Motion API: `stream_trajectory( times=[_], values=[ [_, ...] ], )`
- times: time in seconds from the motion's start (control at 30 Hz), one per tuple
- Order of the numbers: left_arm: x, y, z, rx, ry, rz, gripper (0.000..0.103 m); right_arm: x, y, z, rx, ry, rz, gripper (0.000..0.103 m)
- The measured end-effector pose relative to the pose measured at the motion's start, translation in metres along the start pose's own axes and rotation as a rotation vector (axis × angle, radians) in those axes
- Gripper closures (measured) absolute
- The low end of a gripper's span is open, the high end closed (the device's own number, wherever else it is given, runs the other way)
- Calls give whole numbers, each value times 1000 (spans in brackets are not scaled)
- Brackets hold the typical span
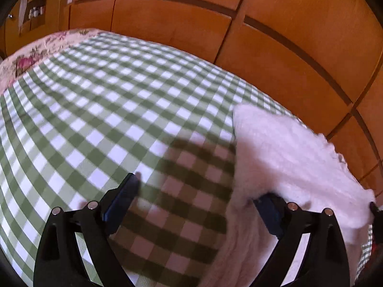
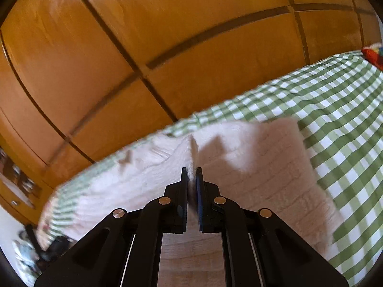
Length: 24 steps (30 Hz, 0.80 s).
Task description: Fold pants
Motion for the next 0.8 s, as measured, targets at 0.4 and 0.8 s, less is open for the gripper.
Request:
stream_trajectory(
  times=[0.4,0.8],
  values=[
    [1,-18,73,-33,-204,-87,9,-9,-13,-11,13,60,-13,95],
    [2,-80,-15,18,-9,-255,10,-27,27,-7,-31,45,314,84]
  ],
)
Point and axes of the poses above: each gripper's, at about its wrist camera, not at the fingertips, and z roughly against the way its jaws point, y to its left, x to its top, the point moved 7 cm from there along -z, roughly the way its jaws point, and after that the axes turned 7 degrees about x, right-handed, at the moved point
